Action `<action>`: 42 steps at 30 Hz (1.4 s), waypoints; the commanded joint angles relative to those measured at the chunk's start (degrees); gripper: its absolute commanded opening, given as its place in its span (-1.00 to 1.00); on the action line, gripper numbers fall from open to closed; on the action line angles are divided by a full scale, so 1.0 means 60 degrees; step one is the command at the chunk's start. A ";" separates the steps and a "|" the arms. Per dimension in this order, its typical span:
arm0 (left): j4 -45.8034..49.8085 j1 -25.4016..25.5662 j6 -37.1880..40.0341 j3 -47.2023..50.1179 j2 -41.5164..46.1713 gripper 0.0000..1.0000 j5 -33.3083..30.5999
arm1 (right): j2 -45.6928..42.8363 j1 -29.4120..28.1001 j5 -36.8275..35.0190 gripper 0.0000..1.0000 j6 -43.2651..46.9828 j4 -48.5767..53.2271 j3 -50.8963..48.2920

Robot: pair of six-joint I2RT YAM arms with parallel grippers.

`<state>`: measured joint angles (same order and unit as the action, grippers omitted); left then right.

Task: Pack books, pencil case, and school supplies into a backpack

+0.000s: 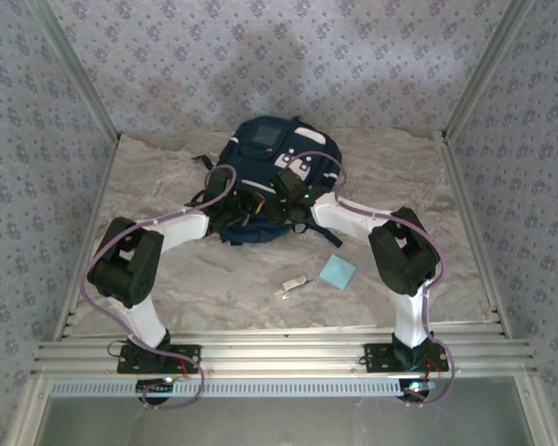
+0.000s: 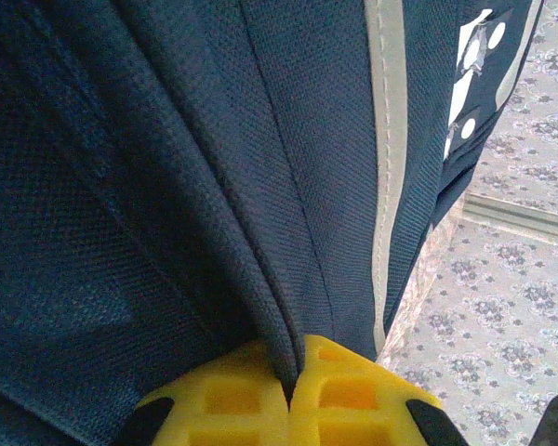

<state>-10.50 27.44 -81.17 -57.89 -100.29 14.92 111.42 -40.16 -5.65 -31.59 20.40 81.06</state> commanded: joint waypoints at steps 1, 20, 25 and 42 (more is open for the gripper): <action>-0.1256 0.0123 -0.0103 -0.0223 0.0265 -1.00 0.0180 | 0.0283 0.0071 -0.0499 -0.15 -0.0315 0.0470 0.0107; -0.1500 0.0421 -0.0287 -0.0372 -0.0263 -1.00 0.0100 | -0.1354 0.0555 0.0688 -1.00 0.0082 0.0422 -0.0951; -0.1443 0.0459 -0.0219 -0.0364 -0.0282 -1.00 -0.0011 | -0.1824 0.0648 0.1906 -1.00 0.0518 -0.0039 -0.1226; 0.0571 0.0325 0.1954 -0.1234 0.0472 0.52 0.0743 | -0.1737 0.1169 0.2696 -1.00 0.0308 -0.0252 -0.1394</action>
<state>-12.38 29.95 -77.97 -62.17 -102.21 17.54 103.48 -34.59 8.86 -31.22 19.64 73.19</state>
